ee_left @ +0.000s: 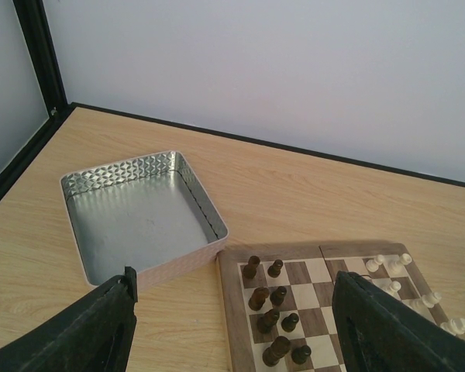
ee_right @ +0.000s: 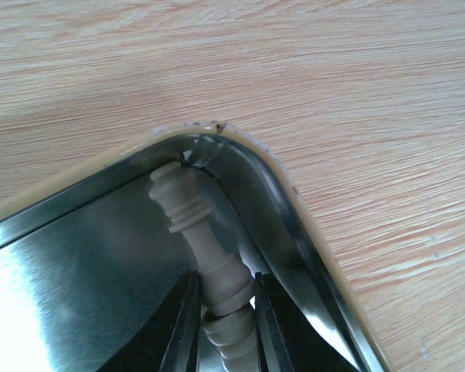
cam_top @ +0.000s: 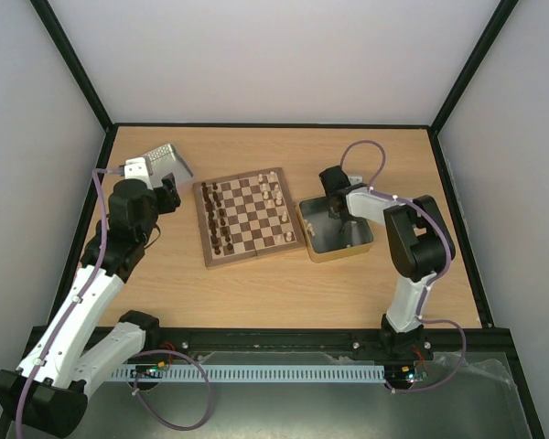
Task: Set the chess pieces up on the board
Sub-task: Pick up the chess piece from the storage box.
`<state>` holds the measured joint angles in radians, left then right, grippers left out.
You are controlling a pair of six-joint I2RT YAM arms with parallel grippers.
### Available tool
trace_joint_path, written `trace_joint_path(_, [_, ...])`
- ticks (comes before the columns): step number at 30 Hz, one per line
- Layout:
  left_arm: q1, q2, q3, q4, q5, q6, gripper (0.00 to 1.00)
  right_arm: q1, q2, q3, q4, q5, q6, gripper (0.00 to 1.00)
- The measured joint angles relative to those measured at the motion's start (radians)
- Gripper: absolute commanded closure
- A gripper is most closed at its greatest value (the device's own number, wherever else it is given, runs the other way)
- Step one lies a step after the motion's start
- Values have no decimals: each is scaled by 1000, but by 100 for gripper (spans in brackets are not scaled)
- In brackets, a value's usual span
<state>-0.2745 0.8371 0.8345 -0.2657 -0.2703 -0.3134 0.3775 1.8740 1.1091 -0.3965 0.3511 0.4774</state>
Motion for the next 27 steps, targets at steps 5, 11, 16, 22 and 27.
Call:
trace_joint_path(5, [0, 0, -2, 3, 0, 0, 29, -8, -36, -17, 13, -107, 6, 81])
trace_joint_path(11, [0, 0, -2, 6, 0, 0, 29, -8, -61, -29, 10, -162, 26, 69])
trace_joint_path(16, [0, 0, -2, 6, 0, 0, 29, -8, -60, -29, 8, -161, 26, 70])
trace_joint_path(22, [0, 0, -2, 6, 0, 0, 29, -8, -35, -27, 13, -156, 19, 74])
trace_joint_path(27, [0, 0, -2, 6, 0, 0, 29, -11, -27, -23, 27, -153, 21, 82])
